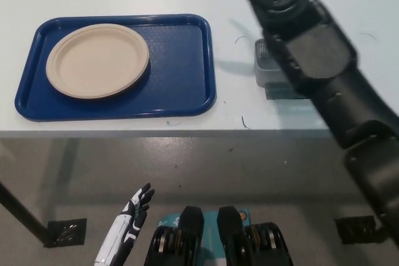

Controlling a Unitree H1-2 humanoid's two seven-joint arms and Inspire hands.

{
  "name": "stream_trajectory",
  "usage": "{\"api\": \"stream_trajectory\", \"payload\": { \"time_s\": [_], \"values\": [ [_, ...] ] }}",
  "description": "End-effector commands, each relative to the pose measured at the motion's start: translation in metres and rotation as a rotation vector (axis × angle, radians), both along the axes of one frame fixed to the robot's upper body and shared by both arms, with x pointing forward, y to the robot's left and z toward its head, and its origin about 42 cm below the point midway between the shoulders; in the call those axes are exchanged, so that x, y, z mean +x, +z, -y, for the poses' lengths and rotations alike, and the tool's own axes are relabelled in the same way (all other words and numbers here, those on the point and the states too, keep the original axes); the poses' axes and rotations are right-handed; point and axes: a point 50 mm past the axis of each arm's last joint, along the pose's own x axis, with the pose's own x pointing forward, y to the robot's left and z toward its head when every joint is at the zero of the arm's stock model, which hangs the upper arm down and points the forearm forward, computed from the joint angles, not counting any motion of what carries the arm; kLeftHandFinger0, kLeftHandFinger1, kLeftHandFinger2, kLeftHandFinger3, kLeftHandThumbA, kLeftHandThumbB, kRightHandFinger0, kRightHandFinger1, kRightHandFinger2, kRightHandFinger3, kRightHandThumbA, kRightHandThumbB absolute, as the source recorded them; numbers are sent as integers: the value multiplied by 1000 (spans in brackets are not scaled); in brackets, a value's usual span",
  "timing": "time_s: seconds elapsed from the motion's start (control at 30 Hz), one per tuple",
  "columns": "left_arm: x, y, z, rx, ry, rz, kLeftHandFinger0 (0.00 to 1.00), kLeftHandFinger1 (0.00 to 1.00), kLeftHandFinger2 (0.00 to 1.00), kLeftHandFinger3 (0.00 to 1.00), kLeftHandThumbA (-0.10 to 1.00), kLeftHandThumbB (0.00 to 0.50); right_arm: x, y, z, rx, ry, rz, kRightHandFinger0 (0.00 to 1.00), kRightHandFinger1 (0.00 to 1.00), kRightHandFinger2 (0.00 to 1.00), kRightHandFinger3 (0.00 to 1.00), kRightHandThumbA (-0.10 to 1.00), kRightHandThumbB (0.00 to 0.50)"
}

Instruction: Use the right hand to pick up a plate from a leveled surface and place it into a tray on the left side

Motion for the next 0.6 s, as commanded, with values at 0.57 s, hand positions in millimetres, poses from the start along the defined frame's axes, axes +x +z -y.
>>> {"api": "stream_trajectory", "payload": {
  "time_s": [0.57],
  "values": [
    [-1, 1, 6, 7, -26, 20, 1000, 1000, 1000, 1000, 1000, 230, -377, -55, 179, 345, 373, 856, 1000, 1000, 1000, 1000, 1000, 473]
  ]
}}
